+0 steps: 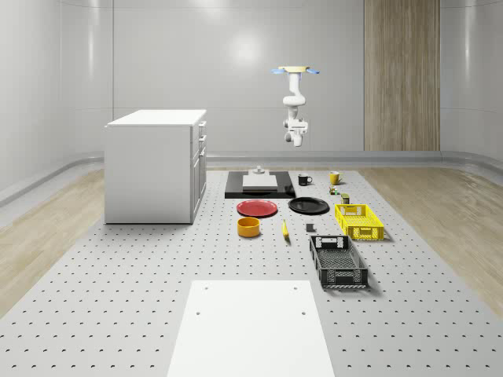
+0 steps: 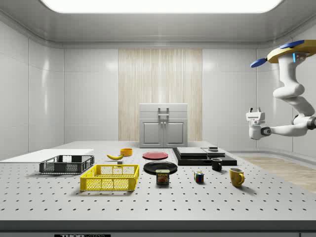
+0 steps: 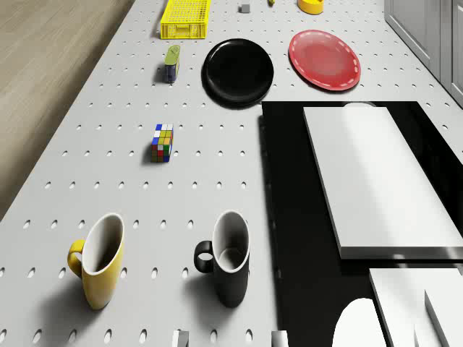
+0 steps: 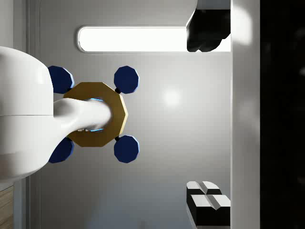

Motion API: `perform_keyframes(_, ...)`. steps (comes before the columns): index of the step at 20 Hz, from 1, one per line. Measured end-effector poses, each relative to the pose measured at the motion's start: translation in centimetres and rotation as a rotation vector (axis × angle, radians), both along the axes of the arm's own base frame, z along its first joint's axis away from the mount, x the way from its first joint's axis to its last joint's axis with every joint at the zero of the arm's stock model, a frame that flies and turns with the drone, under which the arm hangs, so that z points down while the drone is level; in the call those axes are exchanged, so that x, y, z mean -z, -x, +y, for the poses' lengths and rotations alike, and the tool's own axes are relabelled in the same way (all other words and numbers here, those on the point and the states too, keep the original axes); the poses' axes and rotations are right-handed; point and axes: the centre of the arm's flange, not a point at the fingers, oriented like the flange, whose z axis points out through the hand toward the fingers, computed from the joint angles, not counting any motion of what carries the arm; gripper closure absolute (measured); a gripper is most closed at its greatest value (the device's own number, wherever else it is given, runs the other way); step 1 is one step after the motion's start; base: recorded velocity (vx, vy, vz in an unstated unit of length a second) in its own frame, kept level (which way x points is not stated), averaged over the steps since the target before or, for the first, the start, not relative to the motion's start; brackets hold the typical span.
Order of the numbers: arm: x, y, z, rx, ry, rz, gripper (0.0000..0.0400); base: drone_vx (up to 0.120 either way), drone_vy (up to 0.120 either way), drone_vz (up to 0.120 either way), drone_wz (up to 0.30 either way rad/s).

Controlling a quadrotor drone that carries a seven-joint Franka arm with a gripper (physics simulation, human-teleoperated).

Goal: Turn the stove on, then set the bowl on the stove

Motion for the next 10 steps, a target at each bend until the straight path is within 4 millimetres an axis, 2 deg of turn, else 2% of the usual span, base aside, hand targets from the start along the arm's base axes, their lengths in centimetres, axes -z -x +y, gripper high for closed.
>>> perform_keyframes(10, -6.6, 0.2, 0.0, 0.0, 0.0, -0.008, 0.0, 0.0, 0.0, 0.0, 0.0)
